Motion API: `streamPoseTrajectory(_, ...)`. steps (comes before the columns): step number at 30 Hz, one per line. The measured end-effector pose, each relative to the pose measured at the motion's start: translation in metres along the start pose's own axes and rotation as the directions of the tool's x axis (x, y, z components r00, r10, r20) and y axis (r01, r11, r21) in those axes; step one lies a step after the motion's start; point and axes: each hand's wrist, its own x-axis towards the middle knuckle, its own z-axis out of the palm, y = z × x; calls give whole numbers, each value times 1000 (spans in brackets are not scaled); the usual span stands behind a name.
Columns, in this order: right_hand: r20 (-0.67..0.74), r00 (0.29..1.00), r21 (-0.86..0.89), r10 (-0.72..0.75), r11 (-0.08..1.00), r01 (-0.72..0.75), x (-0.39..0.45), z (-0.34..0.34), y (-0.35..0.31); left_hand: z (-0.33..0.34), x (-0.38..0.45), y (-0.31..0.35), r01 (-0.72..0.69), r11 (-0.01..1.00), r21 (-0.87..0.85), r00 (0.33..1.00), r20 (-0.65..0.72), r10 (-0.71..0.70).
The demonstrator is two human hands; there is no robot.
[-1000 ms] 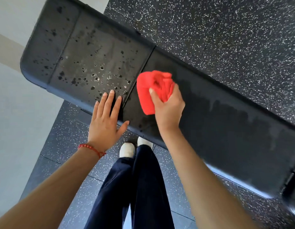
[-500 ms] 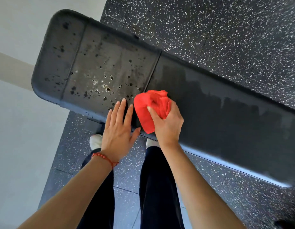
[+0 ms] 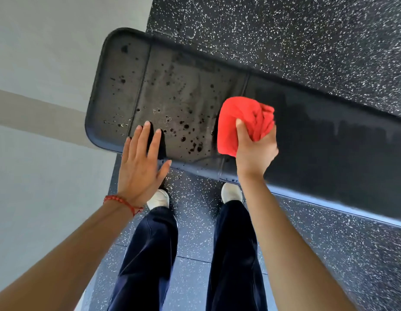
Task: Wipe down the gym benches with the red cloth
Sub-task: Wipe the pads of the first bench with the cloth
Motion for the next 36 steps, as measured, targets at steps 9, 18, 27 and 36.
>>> streamPoseTrajectory(9,110,994,-54,-20,998,26,-68,4,21,8,-2,-7,-27,999,22,999,-31,27)
streamPoseTrajectory(18,27,986,-27,-164,986,165,15,43,-26,11,-2,-9,-32,999,43,998,-53,35)
streamPoseTrajectory(27,120,964,-45,-237,969,244,26,45,-29,11,-1,-7,-9,999,39,998,-64,11)
streamPoseTrajectory(36,428,879,-1,-210,973,232,-60,22,6,10,0,-8,-21,997,75,999,-49,24)
